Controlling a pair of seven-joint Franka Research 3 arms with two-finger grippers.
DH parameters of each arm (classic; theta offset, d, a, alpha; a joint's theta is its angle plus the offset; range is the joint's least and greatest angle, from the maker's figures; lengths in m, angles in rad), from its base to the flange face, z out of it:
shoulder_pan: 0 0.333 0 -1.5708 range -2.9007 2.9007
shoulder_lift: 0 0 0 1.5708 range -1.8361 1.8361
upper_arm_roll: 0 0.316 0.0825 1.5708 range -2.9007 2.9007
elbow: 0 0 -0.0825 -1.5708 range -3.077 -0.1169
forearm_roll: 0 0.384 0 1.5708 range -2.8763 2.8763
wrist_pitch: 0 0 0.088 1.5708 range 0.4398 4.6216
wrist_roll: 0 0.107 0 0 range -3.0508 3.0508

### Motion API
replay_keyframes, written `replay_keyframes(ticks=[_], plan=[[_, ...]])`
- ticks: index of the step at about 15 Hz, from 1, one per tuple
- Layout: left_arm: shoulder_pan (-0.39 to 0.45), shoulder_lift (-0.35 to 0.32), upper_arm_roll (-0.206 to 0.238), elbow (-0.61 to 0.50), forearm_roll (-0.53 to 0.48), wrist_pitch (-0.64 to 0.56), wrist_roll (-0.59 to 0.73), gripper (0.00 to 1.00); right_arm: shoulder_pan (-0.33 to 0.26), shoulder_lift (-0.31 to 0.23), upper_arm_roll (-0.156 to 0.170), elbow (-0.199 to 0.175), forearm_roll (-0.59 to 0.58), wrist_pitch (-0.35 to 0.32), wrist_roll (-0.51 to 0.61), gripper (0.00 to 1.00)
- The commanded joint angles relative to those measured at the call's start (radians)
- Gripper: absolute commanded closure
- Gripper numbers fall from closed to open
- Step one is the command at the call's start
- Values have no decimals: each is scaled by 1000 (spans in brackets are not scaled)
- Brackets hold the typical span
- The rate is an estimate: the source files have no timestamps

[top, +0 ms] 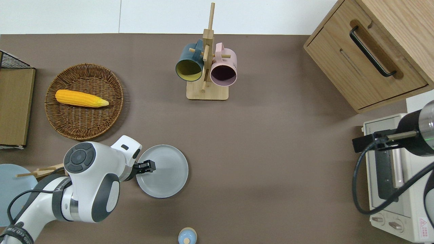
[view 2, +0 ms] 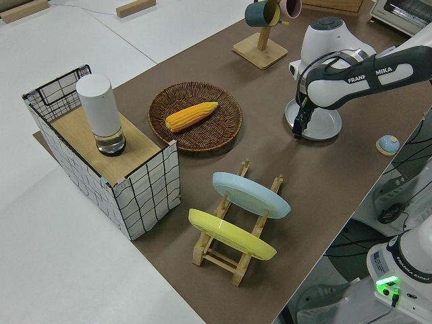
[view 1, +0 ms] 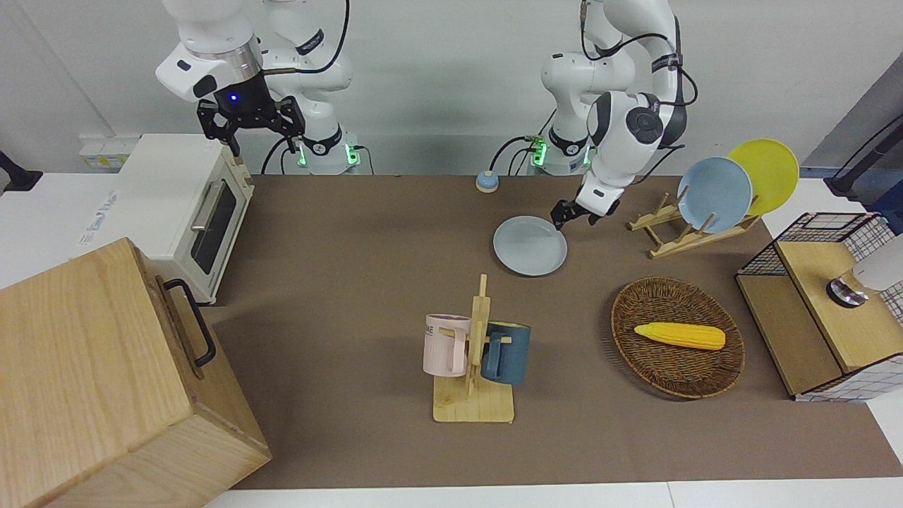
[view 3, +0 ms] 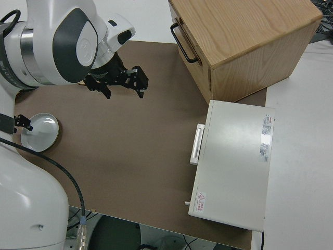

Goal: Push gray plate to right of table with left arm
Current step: 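Push the gray plate with the left gripper across the table toward the toaster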

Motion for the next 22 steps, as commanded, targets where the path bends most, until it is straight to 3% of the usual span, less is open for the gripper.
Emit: replay_keyframes(ticks=[1,2,3,7,10,14,19,22], plan=[[-9,43,9,-21,-12,74,-11,503,-24,-10,19,1,-10,-14,-8,5],[-8,43,9,-21,-26,72,-10,805,-24,-10,19,1,-10,-14,-8,5],[-11,43,9,-19,-33,72,-10,998,-24,-10,19,1,-8,-14,-8,5],[-78,48,7,-16,-121,97,-39,1000,-25,-10,19,1,-8,-14,-8,5],[-178,62,7,4,-130,141,-126,1000,-24,-10,19,1,-8,-14,-8,5],[-314,94,-6,62,-242,183,-189,1000,-24,-10,19,1,-10,-14,-8,5],[-336,187,-127,163,-241,279,-381,1000,-24,-10,19,1,-8,-14,-8,5],[-391,241,-143,232,-233,315,-473,1000,-24,-10,19,1,-8,-14,-8,5]])
